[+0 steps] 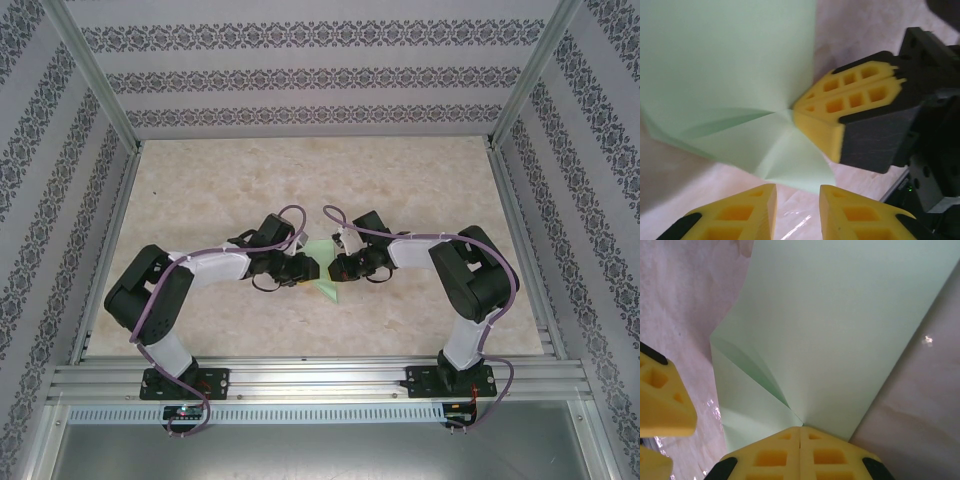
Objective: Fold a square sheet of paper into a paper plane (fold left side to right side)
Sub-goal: Third fold the triangle at the center of the table.
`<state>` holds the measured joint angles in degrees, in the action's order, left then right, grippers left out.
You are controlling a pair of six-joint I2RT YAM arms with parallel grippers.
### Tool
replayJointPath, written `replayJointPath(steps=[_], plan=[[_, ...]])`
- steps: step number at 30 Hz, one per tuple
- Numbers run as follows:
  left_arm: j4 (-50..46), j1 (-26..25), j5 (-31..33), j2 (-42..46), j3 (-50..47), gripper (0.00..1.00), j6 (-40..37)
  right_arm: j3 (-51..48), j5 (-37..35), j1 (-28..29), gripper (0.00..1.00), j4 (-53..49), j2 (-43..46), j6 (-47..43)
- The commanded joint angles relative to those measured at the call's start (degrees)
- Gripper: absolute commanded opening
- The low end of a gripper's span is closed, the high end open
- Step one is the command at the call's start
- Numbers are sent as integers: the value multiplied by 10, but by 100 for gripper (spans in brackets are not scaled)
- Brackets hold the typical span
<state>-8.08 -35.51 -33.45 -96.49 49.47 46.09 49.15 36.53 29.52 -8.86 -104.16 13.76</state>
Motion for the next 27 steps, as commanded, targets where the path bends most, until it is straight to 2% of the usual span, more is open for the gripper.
replayJointPath(steps=[1,27], plan=[[77,-9,-16,-2,-5,29,28,0,-45,4,6,-20,-29,-15],[59,-12,29,-73,13,29,1,3,-49,3,6,-27,-43,-17]])
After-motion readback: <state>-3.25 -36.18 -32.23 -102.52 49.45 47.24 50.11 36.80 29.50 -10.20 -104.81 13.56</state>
